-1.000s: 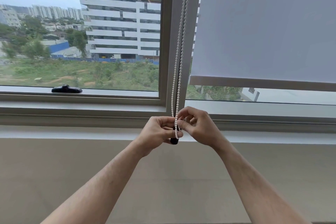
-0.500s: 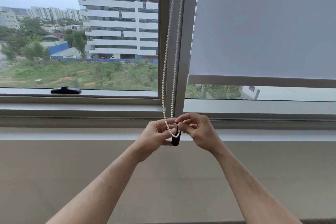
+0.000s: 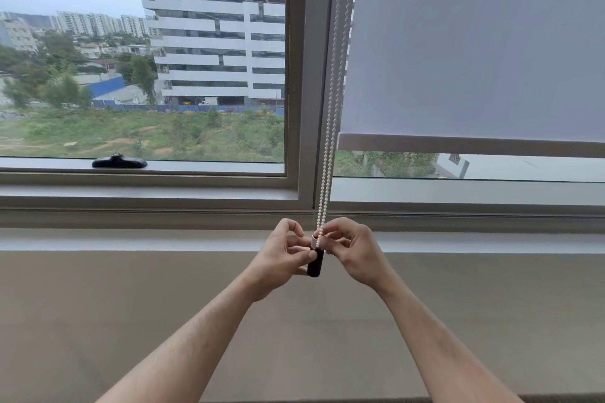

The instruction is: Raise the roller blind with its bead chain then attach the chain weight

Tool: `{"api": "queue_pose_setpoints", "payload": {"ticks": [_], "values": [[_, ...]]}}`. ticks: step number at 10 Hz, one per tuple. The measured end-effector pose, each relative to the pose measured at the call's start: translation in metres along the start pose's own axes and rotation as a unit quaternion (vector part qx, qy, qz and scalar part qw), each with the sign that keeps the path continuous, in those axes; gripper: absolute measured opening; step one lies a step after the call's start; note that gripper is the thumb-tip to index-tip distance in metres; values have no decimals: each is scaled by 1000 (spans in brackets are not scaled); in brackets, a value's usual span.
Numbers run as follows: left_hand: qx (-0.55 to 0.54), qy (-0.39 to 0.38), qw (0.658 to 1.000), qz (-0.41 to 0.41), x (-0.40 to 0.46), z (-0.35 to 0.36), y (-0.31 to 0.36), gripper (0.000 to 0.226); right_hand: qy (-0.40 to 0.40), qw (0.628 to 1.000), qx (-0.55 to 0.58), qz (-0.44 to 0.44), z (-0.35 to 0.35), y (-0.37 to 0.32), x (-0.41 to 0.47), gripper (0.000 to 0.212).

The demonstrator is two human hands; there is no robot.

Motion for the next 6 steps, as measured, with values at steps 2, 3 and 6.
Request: {"api": "queue_pose_setpoints", "payload": {"ticks": [2,3,6], "values": [[26,15,1000,-4,-1,0,-5,29,-2,1000,19,16,2,8,-4,20],[41,27,999,-4,1,1,-7,27,-4,1000,19,15,3,8,-7,15],[52,45,998,5,-3,-3,-11,31,151,987,-43,-34,12,3,-17,11]]}}
Point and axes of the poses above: each hand's wrist, its own x-axis towards the middle knuckle, its own z-axis out of the palm, y = z × x, the point moved 1 cm from there along x, towards the middle knuckle, and after that the axes turned 6 degrees about -x, right-handed, at the moved point
